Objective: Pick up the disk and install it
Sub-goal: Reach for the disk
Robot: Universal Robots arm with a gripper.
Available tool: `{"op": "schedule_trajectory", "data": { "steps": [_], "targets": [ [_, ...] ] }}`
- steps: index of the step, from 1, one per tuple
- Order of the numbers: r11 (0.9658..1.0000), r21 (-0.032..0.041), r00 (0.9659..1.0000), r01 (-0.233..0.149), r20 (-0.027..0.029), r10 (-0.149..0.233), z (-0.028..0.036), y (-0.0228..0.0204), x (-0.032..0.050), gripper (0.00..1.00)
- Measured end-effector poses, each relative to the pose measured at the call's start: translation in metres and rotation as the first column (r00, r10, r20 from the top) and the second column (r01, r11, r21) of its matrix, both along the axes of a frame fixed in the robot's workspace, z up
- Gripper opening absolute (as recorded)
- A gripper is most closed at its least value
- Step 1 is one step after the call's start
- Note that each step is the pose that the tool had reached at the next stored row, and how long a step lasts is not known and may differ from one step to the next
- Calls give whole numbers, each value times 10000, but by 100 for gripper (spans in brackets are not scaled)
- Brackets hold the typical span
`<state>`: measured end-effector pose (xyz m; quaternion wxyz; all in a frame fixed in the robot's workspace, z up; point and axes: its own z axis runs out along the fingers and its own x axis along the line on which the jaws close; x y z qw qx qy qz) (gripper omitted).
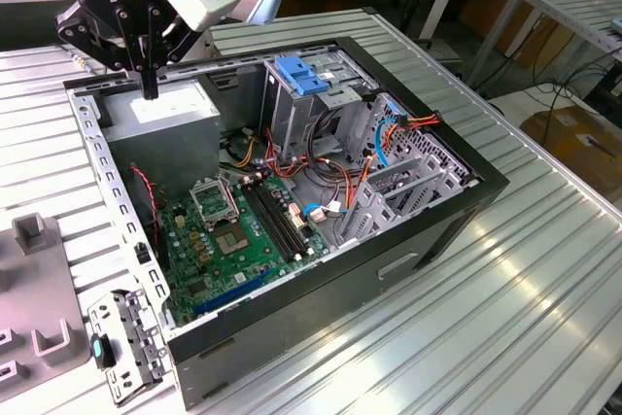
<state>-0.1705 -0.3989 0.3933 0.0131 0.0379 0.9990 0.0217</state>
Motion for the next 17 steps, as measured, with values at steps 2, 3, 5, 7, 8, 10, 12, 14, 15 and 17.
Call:
{"op": "schedule_trajectory", "data": {
  "steps": [2, 3, 5, 7, 8, 10, 12, 14, 15, 17],
  "targets": [
    [10000, 0, 10000, -1, 0, 1, 0, 0, -5, 11],
    [10000, 0, 10000, -2, 0, 2, 0, 0, -5, 11],
    [10000, 0, 10000, -1, 0, 1, 0, 0, -7, 11],
    [10000, 0, 10000, -1, 0, 1, 0, 0, -7, 11],
    [10000, 0, 10000, -1, 0, 1, 0, 0, -7, 11],
    [10000, 0, 10000, 0, -1, 0, 0, 0, -10, 11],
    [10000, 0, 10000, 0, 0, 0, 0, 0, -20, 11],
    [10000, 0, 10000, -1, 0, 1, 0, 0, -39, 11],
    [10000, 0, 10000, -1, 0, 1, 0, 0, -47, 11],
    [10000, 0, 10000, -1, 0, 1, 0, 0, -70, 11]
  ]
}}
